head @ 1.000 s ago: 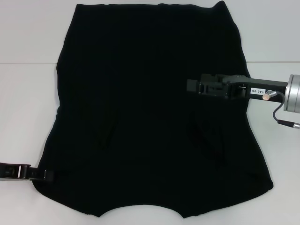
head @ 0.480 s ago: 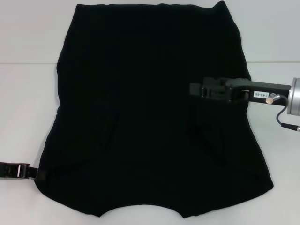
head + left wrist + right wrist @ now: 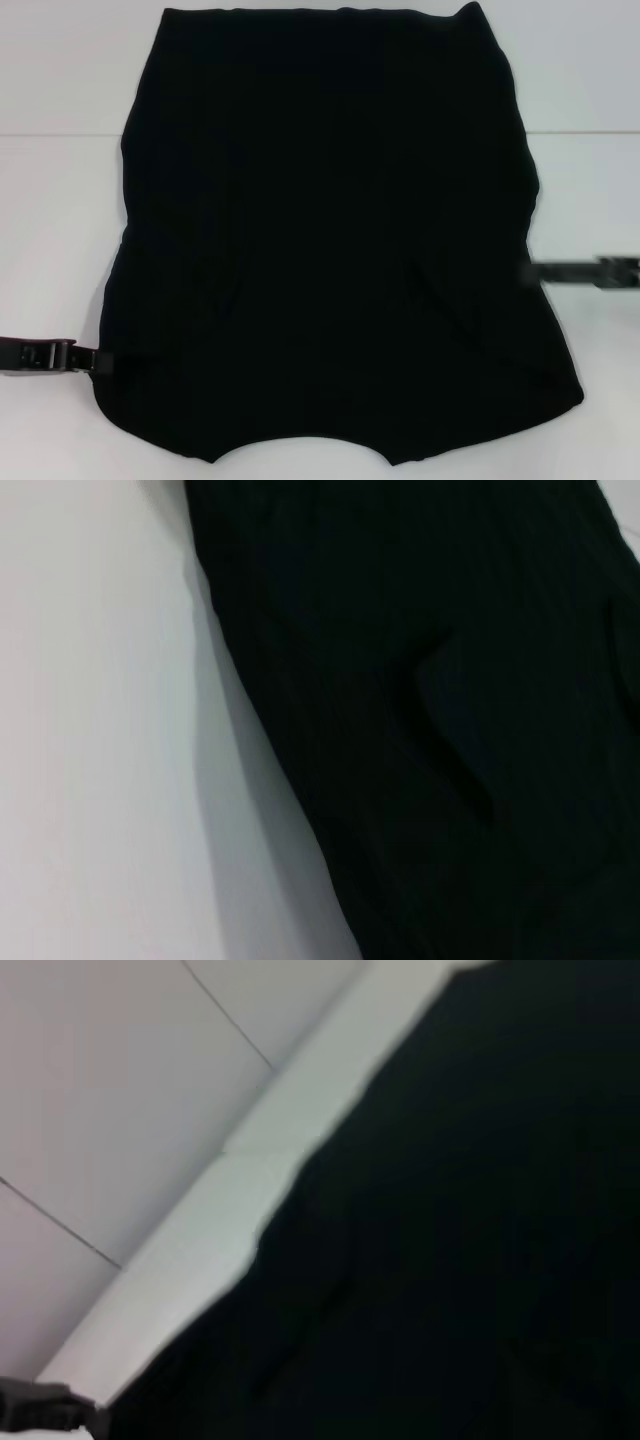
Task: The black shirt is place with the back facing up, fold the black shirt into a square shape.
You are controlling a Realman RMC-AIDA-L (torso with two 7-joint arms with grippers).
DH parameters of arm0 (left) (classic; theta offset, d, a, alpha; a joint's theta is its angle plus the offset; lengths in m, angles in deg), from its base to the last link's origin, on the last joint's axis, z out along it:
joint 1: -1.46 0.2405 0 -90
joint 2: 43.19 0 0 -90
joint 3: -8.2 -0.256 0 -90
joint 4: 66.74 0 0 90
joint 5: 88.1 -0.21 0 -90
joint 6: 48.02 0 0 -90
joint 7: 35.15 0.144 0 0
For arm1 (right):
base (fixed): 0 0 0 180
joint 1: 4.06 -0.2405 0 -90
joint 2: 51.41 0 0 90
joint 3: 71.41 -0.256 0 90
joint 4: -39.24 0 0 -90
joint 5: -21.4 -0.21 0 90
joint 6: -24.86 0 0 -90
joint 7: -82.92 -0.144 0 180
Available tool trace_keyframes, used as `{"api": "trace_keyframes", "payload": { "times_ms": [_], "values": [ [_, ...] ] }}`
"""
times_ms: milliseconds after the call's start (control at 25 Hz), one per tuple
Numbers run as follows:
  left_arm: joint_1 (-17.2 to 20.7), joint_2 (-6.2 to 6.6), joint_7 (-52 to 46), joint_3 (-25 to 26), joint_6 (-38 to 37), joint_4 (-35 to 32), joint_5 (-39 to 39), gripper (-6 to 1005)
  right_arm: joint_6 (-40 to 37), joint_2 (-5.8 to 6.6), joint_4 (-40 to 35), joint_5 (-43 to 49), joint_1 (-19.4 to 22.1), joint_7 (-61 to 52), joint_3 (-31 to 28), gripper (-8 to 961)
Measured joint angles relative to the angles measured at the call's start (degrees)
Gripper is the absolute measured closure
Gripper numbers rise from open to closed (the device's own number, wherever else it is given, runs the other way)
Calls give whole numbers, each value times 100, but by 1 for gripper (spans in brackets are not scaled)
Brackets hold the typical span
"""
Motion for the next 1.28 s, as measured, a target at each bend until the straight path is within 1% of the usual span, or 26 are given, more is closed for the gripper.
{"api": "trace_keyframes", "payload": {
  "times_ms": [80,160,240,320,440,800,880,1160,1280],
  "values": [
    [17,-8,24,-1,-22,10,79,949,-211,160,-5,83,196,-231,-27,39],
    [30,-13,57,2,-33,40,143,949,-407,282,-17,110,385,-407,-30,38],
    [38,-17,84,1,-34,65,196,949,-562,347,-75,143,552,-560,-7,38],
    [45,-23,112,2,-25,76,242,949,-610,364,-135,272,648,-672,-5,38],
    [45,-30,143,-3,-18,92,261,948,-596,339,-158,545,681,-724,-22,39],
    [6,-13,208,-14,-29,155,271,949,-451,91,-147,1294,387,-831,16,38],
    [5,-12,214,-11,-28,155,272,948,-433,61,-153,1362,359,-870,14,38],
    [17,-4,229,4,-29,153,272,948,-330,52,-154,1380,384,-879,-48,39],
    [13,-3,240,3,-27,151,272,949,-255,28,-139,1382,376,-879,-18,39]
  ]
}}
